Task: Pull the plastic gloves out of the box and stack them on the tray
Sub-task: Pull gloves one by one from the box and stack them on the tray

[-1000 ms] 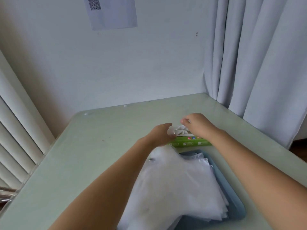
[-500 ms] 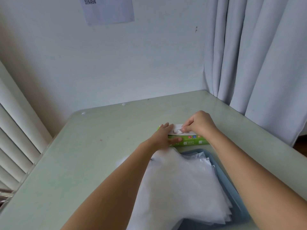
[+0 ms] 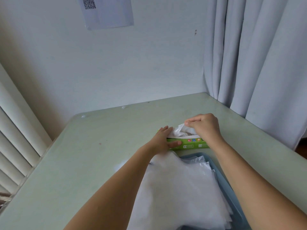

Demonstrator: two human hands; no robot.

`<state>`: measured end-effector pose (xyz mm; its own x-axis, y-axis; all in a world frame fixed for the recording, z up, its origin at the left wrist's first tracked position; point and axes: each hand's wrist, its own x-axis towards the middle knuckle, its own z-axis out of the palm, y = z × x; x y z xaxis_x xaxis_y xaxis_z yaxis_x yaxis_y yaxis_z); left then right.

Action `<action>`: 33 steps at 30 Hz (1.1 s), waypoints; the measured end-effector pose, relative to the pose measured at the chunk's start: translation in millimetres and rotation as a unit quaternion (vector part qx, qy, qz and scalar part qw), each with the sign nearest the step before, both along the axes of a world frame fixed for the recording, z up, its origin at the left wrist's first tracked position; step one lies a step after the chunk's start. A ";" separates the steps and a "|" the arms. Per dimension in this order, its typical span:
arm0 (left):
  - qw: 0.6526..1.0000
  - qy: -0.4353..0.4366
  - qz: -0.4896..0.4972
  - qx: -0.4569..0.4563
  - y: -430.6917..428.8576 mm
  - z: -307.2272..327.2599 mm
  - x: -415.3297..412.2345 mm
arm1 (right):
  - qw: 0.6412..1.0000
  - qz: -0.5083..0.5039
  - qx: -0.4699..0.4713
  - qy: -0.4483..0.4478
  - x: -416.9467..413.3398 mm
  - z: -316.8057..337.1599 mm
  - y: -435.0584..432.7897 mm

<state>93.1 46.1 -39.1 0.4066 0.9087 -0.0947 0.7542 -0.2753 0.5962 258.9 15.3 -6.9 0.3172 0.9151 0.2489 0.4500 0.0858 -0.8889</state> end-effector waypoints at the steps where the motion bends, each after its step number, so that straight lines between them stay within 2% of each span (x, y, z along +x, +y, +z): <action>1: 1.000 0.002 0.000 0.002 0.2 -0.2 0.0 | 1.000 -0.008 0.011 0.010 0.9 0.1 -0.5; 7: 1.000 0.001 -0.005 0.000 1.8 -1.6 -0.6 | 0.992 -0.007 0.128 0.020 8.6 11.7 -3.3; 14: 1.000 -0.018 -0.004 -0.019 2.5 0.0 -0.6 | 0.949 0.028 0.258 0.177 12.4 76.4 -34.1; 17: 0.999 -0.032 0.013 -0.010 -4.0 10.9 0.8 | 0.938 0.028 0.297 0.177 10.0 101.5 -58.9; 19: 0.985 -0.160 0.070 0.010 -11.0 23.7 1.2 | 0.943 0.041 0.288 0.161 7.8 108.0 -70.5; 21: 0.927 -0.353 0.121 -0.024 -24.4 40.9 2.6 | 0.953 0.058 0.253 0.155 5.4 107.8 -75.6; 23: 0.861 -0.482 0.122 -0.105 -39.8 56.5 2.3 | 0.959 0.069 0.223 0.160 2.0 105.0 -77.6; 25: 0.844 -0.505 0.057 -0.173 -55.5 63.8 0.4 | 0.962 0.074 0.201 0.167 -1.9 102.7 -77.0; 29: 0.859 -0.447 -0.079 -0.237 -84.9 61.0 -4.6 | 0.970 0.093 0.162 0.159 -11.1 94.2 -80.8; 31: 0.856 -0.436 -0.082 -0.266 -100.1 59.9 -4.8 | 0.971 0.107 0.131 0.167 -16.0 85.2 -83.0; 33: 0.836 -0.452 -0.053 -0.308 -111.2 57.2 -2.7 | 0.975 0.110 0.093 0.172 -20.1 77.4 -86.3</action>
